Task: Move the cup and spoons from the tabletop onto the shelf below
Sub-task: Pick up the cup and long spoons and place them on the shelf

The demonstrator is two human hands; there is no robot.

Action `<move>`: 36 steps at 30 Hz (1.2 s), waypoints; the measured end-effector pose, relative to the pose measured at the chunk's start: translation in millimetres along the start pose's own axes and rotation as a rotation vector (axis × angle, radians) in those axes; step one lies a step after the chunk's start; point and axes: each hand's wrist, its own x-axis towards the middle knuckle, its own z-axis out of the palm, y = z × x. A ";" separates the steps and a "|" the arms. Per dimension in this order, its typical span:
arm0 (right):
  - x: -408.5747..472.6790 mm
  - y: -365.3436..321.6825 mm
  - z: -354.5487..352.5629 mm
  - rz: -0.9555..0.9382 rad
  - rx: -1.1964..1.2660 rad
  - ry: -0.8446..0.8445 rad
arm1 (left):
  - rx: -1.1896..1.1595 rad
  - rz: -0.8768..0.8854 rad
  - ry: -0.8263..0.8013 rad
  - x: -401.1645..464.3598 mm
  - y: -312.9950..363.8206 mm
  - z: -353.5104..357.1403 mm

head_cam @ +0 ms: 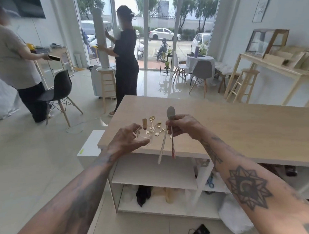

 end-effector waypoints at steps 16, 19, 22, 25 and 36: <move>19.1 182.8 124.8 0.352 0.009 -0.201 | -0.028 -0.313 -0.070 -96.2 -147.1 84.4; 55.1 218.1 139.6 0.407 -0.009 -0.214 | -0.048 -0.384 -0.025 -83.7 -190.6 110.4; 107.3 256.7 155.1 0.430 -0.024 -0.214 | -0.086 -0.438 0.029 -55.3 -238.9 139.9; 165.2 295.0 168.9 0.431 -0.019 -0.204 | -0.086 -0.416 0.095 -17.1 -284.7 172.7; 353.6 389.9 214.3 0.521 -0.091 -0.001 | 0.068 -0.279 0.146 117.7 -406.0 261.5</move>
